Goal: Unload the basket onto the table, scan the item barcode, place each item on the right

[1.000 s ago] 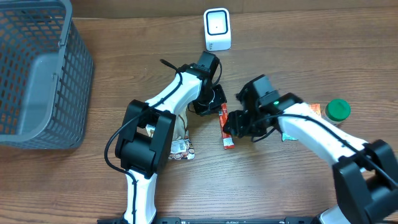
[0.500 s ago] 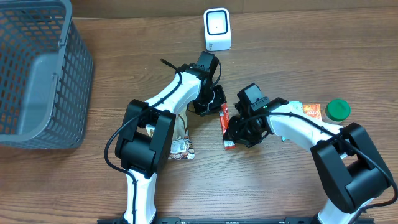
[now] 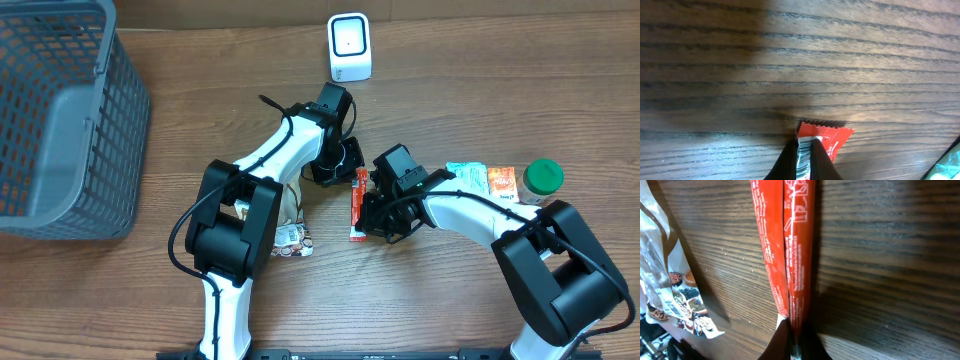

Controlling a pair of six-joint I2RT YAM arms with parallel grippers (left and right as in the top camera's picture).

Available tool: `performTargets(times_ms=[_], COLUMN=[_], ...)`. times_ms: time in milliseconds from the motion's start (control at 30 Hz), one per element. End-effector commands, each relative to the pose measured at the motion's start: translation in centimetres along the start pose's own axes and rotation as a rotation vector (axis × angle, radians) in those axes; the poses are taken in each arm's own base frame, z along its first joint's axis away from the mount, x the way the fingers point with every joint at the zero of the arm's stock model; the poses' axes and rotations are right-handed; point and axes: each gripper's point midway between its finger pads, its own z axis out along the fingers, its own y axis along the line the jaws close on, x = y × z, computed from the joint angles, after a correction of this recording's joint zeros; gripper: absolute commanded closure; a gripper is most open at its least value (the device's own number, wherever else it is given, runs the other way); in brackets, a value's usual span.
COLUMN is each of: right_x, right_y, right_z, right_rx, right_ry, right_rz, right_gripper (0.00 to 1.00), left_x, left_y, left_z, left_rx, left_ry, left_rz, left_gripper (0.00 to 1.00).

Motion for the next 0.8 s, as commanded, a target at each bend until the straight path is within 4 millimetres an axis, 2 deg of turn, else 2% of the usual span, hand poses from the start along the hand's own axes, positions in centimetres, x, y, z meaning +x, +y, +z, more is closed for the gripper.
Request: performTargets(times_ms=[0, 167, 300, 467, 600, 667, 733, 767], right_x=[0.3, 0.0, -0.5, -0.7, -0.5, -0.5, -0.5, -0.5], right_y=[-1.4, -1.2, -0.1, 0.3, 0.1, 0.1, 0.1, 0.1], right_z=[0.5, -0.3, -1.7, -2.2, -2.2, -2.2, -2.2, -2.2], right_rx=[0.04, 0.024, 0.003, -0.001, 0.004, 0.005, 0.005, 0.005], right_ry=[0.007, -0.001, -0.042, -0.06, -0.051, -0.052, -0.051, -0.052], right_rz=[0.001, -0.068, -0.203, -0.234, -0.229, -0.229, -0.229, -0.229], right_gripper=[0.96, 0.96, 0.96, 0.96, 0.96, 0.96, 0.96, 0.96], left_x=[0.8, 0.3, -0.9, -2.7, -3.9, -4.1, -4.0, -3.9], left_y=[1.6, 1.4, -0.4, -1.4, -0.3, 1.6, 3.4, 4.4], left_z=[1.9, 0.2, -3.2, -9.4, -15.1, -17.9, -19.8, -20.5], left_rx=[-0.051, -0.028, 0.002, 0.007, -0.027, -0.091, -0.149, -0.178], left_ry=[0.046, 0.028, -0.068, -0.245, -0.398, -0.462, -0.497, -0.506], left_rz=[0.015, 0.059, 0.123, 0.153, 0.182, 0.163, 0.128, 0.11], left_gripper=[0.96, 0.96, 0.96, 0.96, 0.93, 0.87, 0.62, 0.52])
